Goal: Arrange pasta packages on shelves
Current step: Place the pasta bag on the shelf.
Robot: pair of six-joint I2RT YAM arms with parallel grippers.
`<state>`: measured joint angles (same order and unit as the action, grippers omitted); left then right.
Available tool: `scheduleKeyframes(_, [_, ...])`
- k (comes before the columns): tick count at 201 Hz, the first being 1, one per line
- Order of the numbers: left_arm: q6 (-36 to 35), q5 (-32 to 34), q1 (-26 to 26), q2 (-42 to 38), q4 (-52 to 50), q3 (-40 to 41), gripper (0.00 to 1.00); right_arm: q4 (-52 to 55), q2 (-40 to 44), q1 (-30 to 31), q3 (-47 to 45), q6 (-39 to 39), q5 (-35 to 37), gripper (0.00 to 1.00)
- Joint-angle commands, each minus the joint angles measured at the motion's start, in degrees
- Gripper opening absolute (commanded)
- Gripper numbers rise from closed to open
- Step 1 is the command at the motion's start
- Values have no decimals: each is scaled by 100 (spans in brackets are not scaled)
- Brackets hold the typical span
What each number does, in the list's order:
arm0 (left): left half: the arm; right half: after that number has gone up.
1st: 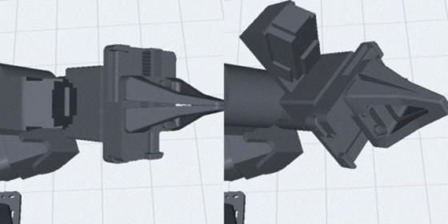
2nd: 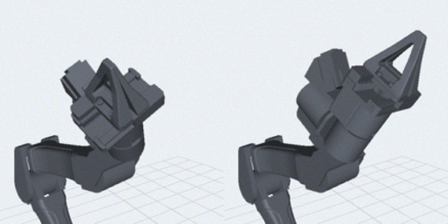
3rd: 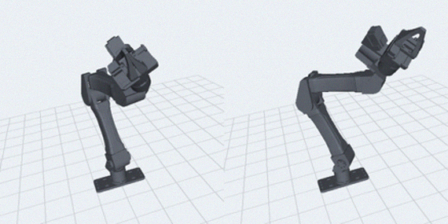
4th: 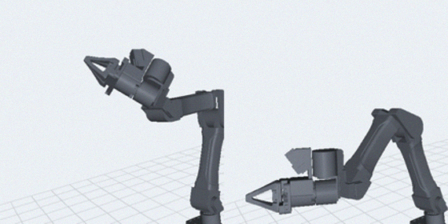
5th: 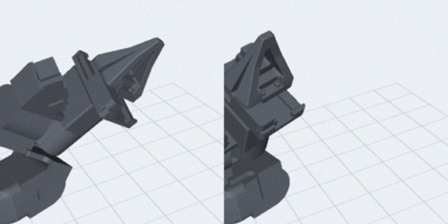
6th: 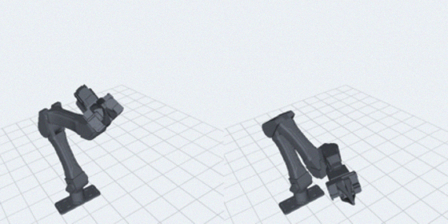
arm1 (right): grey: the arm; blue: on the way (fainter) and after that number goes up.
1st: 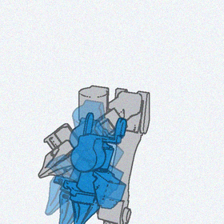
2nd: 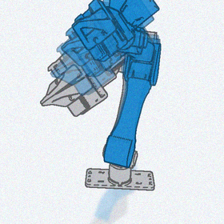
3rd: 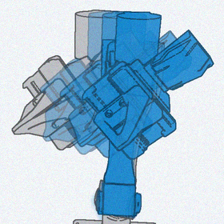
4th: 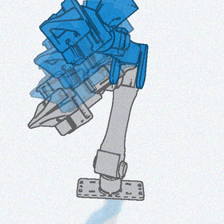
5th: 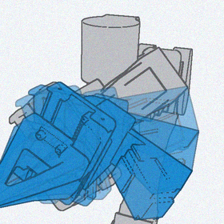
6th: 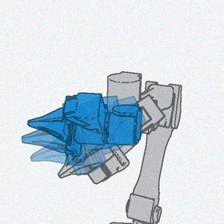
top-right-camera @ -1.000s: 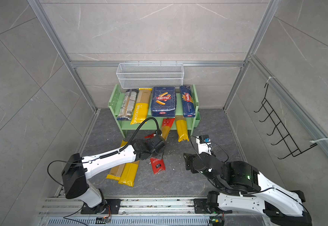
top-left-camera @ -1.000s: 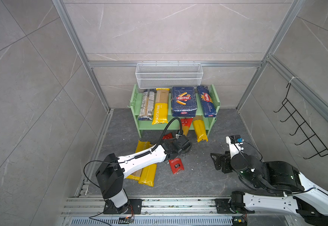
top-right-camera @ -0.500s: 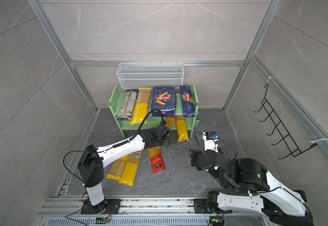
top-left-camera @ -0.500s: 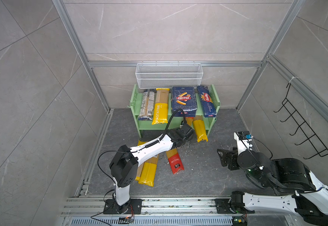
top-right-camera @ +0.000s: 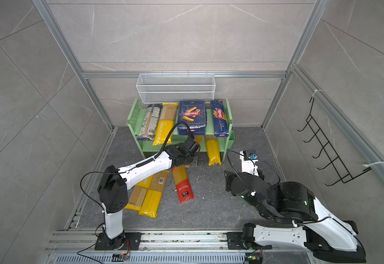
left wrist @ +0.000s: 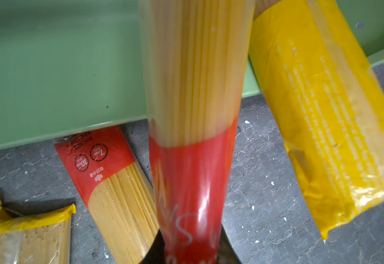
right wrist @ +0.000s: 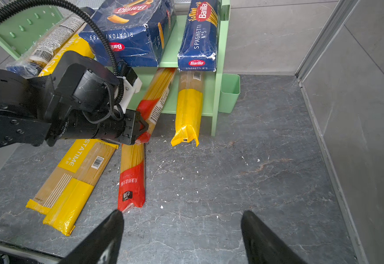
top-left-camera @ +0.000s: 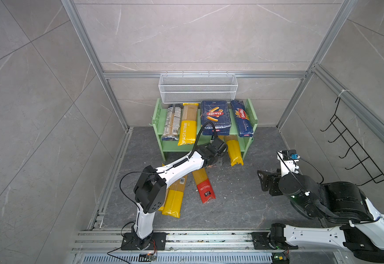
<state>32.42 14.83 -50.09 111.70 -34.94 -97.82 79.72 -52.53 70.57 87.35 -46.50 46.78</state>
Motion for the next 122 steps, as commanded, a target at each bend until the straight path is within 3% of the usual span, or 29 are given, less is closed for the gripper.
scheduleKeyframes(1, [53, 342, 147, -10, 624, -504, 0, 214, -64, -24, 156, 14, 171, 83])
scheduleKeyframes(29, [76, 336, 174, 92, 504, -709, 0, 219, -131, -16, 228, 27, 173, 83])
scheduleKeyframes(62, [137, 230, 196, 107, 440, -700, 34, 214, -127, -17, 246, 71, 164, 83])
scheduleKeyframes(85, [176, 116, 197, 63, 462, -593, 47, 211, -117, -17, 236, 71, 160, 84])
scheduleKeyframes(122, [220, -112, 197, -88, 475, -388, 51, 187, -161, -18, 244, 89, 168, 84])
